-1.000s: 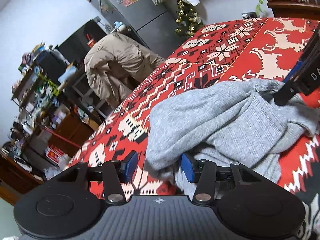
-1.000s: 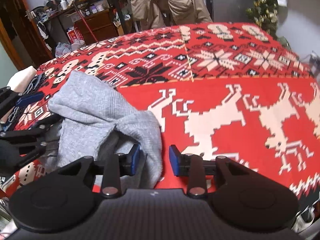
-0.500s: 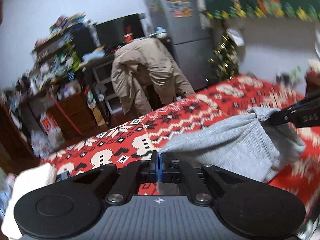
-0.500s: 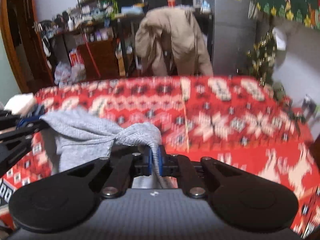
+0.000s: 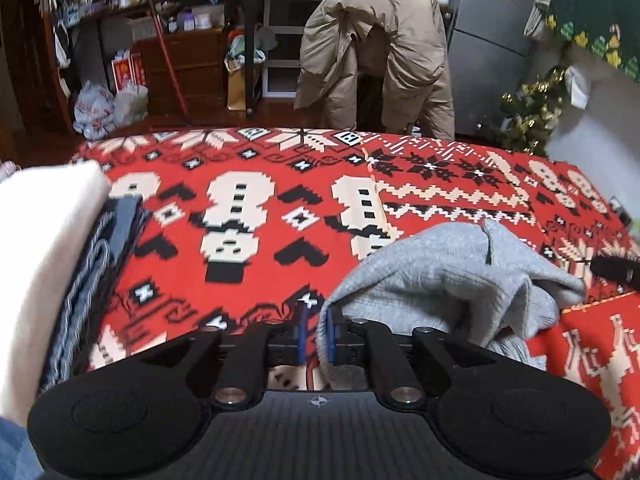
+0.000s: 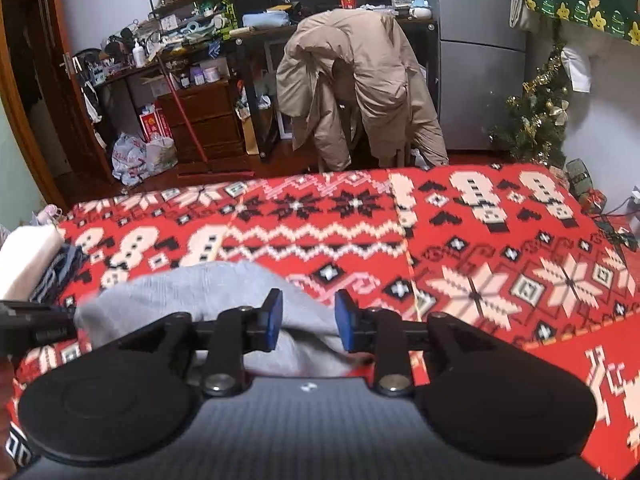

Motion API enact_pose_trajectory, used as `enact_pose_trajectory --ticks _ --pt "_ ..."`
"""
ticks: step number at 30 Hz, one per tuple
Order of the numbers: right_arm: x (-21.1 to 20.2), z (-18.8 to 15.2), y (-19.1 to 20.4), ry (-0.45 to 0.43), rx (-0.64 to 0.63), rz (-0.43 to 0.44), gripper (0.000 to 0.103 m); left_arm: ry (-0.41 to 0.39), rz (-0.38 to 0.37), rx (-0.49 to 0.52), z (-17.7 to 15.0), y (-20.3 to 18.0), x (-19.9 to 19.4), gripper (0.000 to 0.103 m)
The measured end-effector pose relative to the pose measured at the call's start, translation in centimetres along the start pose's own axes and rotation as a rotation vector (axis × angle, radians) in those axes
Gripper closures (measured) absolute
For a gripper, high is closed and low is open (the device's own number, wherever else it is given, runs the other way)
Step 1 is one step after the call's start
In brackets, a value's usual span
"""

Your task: Fold clothes

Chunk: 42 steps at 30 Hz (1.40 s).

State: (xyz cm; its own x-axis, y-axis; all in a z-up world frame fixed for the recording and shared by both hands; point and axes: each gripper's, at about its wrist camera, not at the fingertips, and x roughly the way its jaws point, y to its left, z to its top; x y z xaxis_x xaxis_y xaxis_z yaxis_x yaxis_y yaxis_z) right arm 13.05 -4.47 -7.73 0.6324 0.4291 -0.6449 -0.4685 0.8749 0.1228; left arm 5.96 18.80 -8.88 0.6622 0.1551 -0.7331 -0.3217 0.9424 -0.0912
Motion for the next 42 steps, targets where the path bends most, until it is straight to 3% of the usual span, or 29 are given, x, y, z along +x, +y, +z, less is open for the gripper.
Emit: enact_pose_trajectory --ticks 4,12,15,19,21,22,24,27,33,42 --pt "-0.9 -3.3 -0.5 0.061 0.029 0.02 0.071 -0.008 -0.034 0.041 -1.9 -0.6 -2.2 0.079" --pt "-1.6 -8.8 2.1 0.193 -0.012 0.19 0.069 0.096 -0.193 0.003 -6.6 -1.3 -5.5 0.07" --pt "-1.3 -9.4 3.0 0.228 -0.014 0.223 0.069 0.112 -0.199 0.003 -7.7 -2.0 -5.8 0.066" --pt "-1.5 -9.9 4.2 0.247 -0.039 0.261 0.069 0.113 -0.211 0.017 -8.6 -2.8 -5.9 0.068" --pt "-1.6 -10.3 4.9 0.252 -0.073 0.249 0.081 0.111 -0.204 0.038 -8.9 -3.1 -5.9 0.071" --pt "-1.7 -10.5 5.1 0.246 -0.088 0.235 0.094 0.106 -0.2 0.042 -9.1 -3.2 -6.0 0.086" --pt "-2.4 -10.5 5.1 0.22 -0.088 0.213 0.098 0.094 -0.188 0.046 -9.3 -3.1 -6.1 0.1" --pt "-3.9 -9.8 4.1 0.158 -0.078 0.149 0.099 0.05 -0.141 0.02 -9.2 -2.2 -7.0 0.1" --pt "-6.7 -8.7 0.2 0.091 -0.01 0.041 0.099 0.059 -0.15 -0.023 -9.2 -0.5 -8.1 0.101" --pt "-11.6 -10.6 -4.6 0.064 0.069 -0.072 0.1 0.068 -0.276 -0.02 -9.4 -0.5 -10.9 0.098"
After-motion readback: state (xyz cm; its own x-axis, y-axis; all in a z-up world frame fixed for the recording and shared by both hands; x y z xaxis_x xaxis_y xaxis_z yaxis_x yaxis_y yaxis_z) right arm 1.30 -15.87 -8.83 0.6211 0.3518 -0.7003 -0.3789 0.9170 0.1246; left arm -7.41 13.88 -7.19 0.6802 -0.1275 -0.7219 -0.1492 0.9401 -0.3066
